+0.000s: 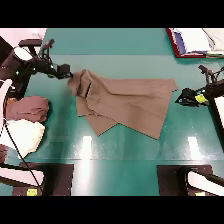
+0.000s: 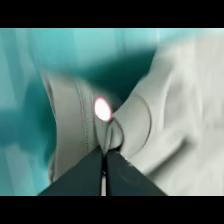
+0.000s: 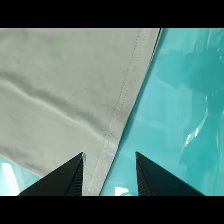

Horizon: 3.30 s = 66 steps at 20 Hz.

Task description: Fold the shirts.

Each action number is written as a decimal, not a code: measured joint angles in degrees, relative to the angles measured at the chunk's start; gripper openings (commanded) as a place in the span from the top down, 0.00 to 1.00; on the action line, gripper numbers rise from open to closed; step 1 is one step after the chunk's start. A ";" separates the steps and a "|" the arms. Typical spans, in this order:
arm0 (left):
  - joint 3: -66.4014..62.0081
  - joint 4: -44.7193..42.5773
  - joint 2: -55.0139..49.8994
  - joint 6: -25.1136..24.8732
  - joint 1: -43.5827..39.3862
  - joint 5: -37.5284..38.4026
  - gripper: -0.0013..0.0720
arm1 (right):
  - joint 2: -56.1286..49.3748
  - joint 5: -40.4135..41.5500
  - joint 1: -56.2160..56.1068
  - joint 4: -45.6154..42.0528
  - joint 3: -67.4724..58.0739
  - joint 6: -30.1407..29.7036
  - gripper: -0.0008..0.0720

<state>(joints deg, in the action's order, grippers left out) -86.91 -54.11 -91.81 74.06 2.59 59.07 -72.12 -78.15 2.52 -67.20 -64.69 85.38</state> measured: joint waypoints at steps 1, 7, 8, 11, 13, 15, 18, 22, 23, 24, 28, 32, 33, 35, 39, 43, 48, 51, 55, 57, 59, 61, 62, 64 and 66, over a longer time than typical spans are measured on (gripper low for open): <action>-0.87 -0.02 0.00 0.15 0.11 -1.70 0.06 | 0.04 0.07 0.00 0.07 0.15 0.02 0.48; -2.73 -1.51 0.00 0.79 3.52 -1.55 0.16 | 0.04 0.07 0.00 0.15 0.50 0.02 0.48; -2.75 -1.88 0.00 0.68 4.50 0.15 0.16 | 0.04 0.07 0.00 0.17 0.52 0.02 0.48; -0.68 -2.69 0.02 -1.25 6.64 6.05 0.16 | 0.04 0.22 0.00 0.17 0.52 0.02 0.48; 2.97 -2.73 0.02 -2.27 6.78 8.02 0.16 | 0.04 0.39 0.00 0.20 0.52 0.02 0.48; 7.67 -2.95 0.00 -2.99 6.32 7.32 0.16 | 0.04 0.46 -0.02 0.20 0.52 0.02 0.48; 12.66 -2.62 0.00 -3.76 4.04 2.99 0.16 | 0.04 0.46 -0.02 0.24 0.52 0.02 0.48; 15.13 -2.40 0.00 -4.33 -0.22 -3.45 0.27 | 0.04 -0.02 -0.02 0.24 0.52 0.02 0.48; 15.39 -2.38 0.00 -4.35 -1.18 -4.39 0.70 | 0.04 -0.13 -0.02 0.24 0.55 0.02 0.48; 15.47 -2.40 0.00 -4.37 -1.75 -4.79 0.92 | 0.04 -0.35 -0.02 0.24 0.55 0.02 0.48; 12.31 -2.71 0.02 -4.48 -1.20 -2.14 0.94 | 0.20 -1.90 -0.02 0.11 1.18 0.04 0.48; 4.37 -2.89 1.46 -4.48 2.32 4.90 0.94 | 2.40 -2.32 -0.02 0.04 7.48 0.07 0.44; 2.27 -2.84 2.12 -4.48 3.23 6.43 0.94 | 3.15 -2.32 -0.02 0.04 9.68 0.07 0.36; -1.22 -2.84 3.04 -4.48 4.61 8.98 0.94 | 4.63 -2.23 -0.02 0.81 14.64 0.07 0.30; -4.57 -2.36 3.82 -4.46 5.60 13.20 0.94 | 6.45 1.29 -0.02 5.99 24.02 0.09 0.31; -5.51 -2.10 4.04 -4.46 5.92 15.56 0.94 | 7.02 6.73 -1.11 12.63 31.36 0.17 0.32; -5.77 -1.29 4.09 -4.44 5.97 16.55 0.94 | 6.25 13.29 -9.73 18.05 34.40 0.20 0.56; -5.81 -0.94 4.13 -4.31 5.99 17.59 0.94 | 3.13 15.58 -15.69 18.84 32.39 0.13 0.97; -5.99 0.04 7.08 -3.85 5.99 18.49 0.94 | 2.99 16.35 -19.30 15.04 23.47 0.00 0.97; -6.99 0.20 10.58 -3.69 6.05 18.14 0.94 | 5.86 13.88 -18.78 12.04 16.00 0.02 0.97; -9.44 0.39 14.91 -3.63 6.16 17.70 0.94 | 9.77 12.94 -16.39 9.46 6.60 0.24 0.97; -13.31 0.48 19.43 -2.97 6.16 17.27 0.94 | 13.62 11.56 -12.90 7.87 -3.89 0.50 0.97; -15.80 0.57 21.73 -2.45 6.16 16.85 0.94 | 15.23 11.08 -11.08 7.17 -9.03 0.57 0.97; -20.98 0.66 26.01 -1.18 6.16 15.76 0.94 | 17.81 9.70 -7.13 6.58 -19.71 0.61 0.97; -26.08 0.72 30.10 0.09 6.16 14.27 0.94 | 19.08 7.32 -3.26 6.21 -30.16 0.63 0.97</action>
<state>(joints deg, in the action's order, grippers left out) -112.99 -53.39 -61.71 74.15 8.75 73.34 -53.04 -70.83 -0.73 -60.99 -94.85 86.02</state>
